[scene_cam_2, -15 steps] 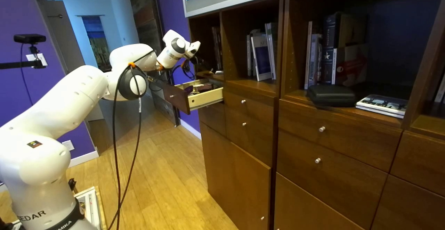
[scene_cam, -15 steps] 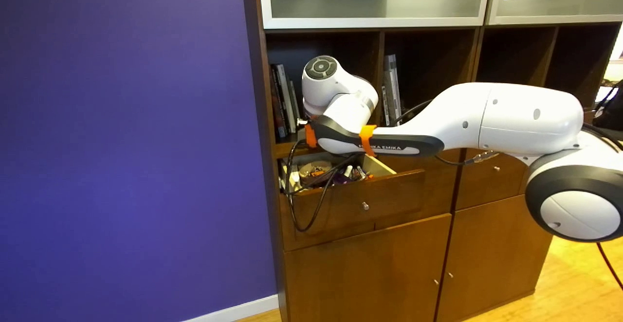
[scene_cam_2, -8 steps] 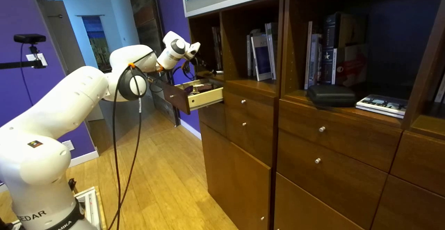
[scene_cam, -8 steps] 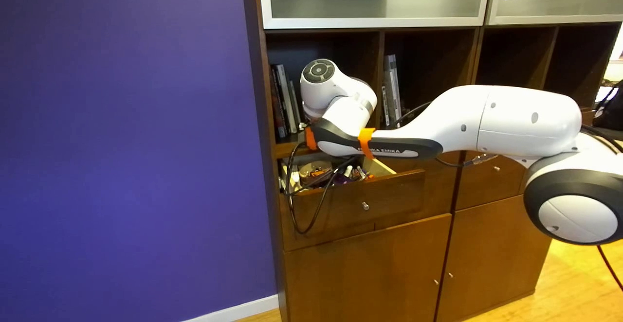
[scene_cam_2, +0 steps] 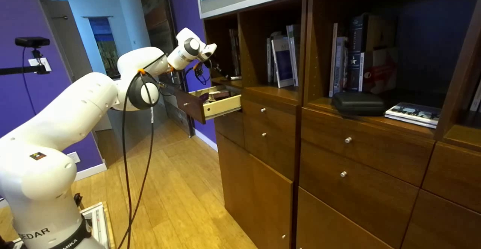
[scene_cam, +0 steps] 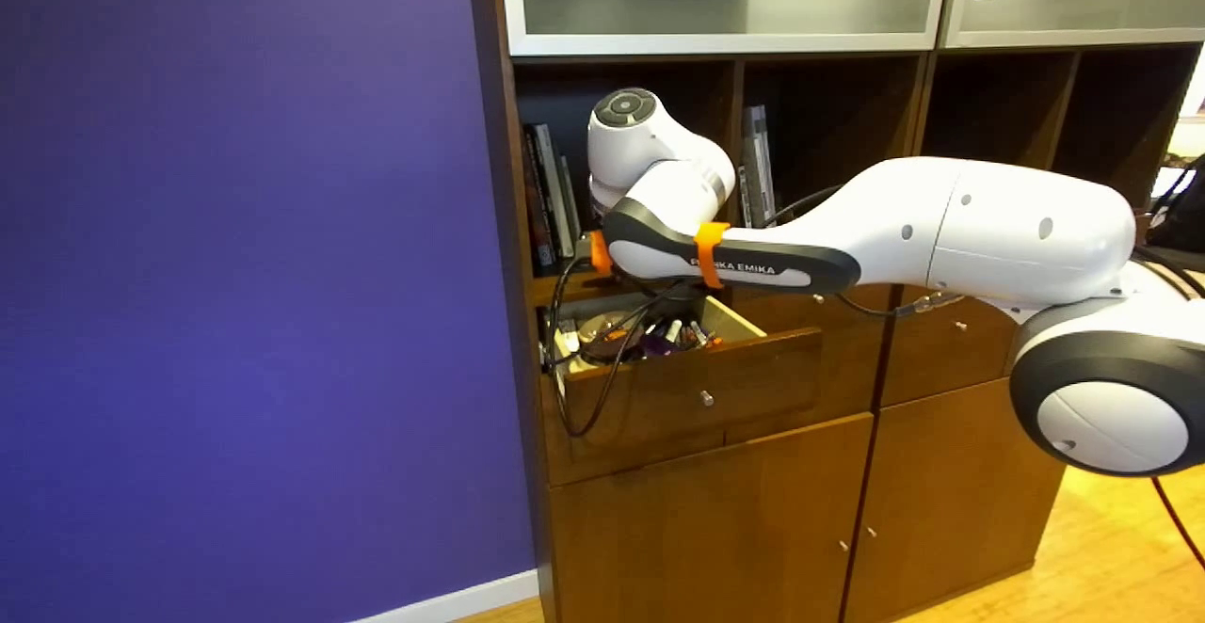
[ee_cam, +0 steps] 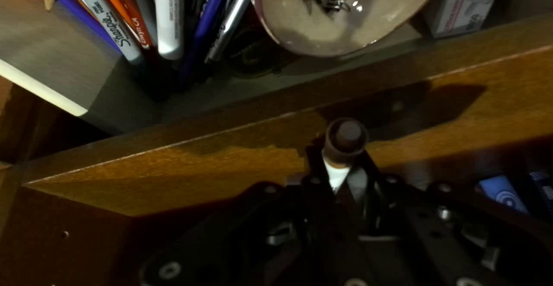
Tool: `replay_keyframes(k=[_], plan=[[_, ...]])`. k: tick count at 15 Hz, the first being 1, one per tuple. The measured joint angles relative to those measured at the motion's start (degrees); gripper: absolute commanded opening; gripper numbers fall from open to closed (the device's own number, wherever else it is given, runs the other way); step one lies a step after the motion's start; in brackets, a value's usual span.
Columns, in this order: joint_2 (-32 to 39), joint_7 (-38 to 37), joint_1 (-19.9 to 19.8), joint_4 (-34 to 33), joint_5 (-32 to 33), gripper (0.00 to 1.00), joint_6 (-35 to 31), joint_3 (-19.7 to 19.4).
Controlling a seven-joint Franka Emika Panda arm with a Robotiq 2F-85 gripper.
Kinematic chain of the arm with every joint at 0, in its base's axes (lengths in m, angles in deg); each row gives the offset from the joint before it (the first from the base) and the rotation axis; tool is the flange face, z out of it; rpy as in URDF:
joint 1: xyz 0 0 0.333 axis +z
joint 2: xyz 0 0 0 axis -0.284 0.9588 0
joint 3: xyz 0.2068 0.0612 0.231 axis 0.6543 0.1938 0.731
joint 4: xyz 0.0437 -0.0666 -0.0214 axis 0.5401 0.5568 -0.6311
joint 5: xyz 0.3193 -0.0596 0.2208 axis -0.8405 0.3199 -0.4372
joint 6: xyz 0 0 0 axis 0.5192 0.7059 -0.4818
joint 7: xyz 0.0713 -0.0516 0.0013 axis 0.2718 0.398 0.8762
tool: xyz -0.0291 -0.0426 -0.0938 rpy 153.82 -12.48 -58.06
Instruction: Put the white marker inside the drawer
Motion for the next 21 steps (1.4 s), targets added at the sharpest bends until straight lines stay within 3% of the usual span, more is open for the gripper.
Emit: replay_keyframes(k=[6,12,21], plan=[[-3.09,4.31,-0.11,-0.05,-8.96,0.05,2.03,1.73],[-8.36,4.18,0.81,-0.19,-10.02,0.05,11.86,1.76],[-12.79,-11.55,4.16,-0.26,-9.82,0.05,28.78,-0.13]])
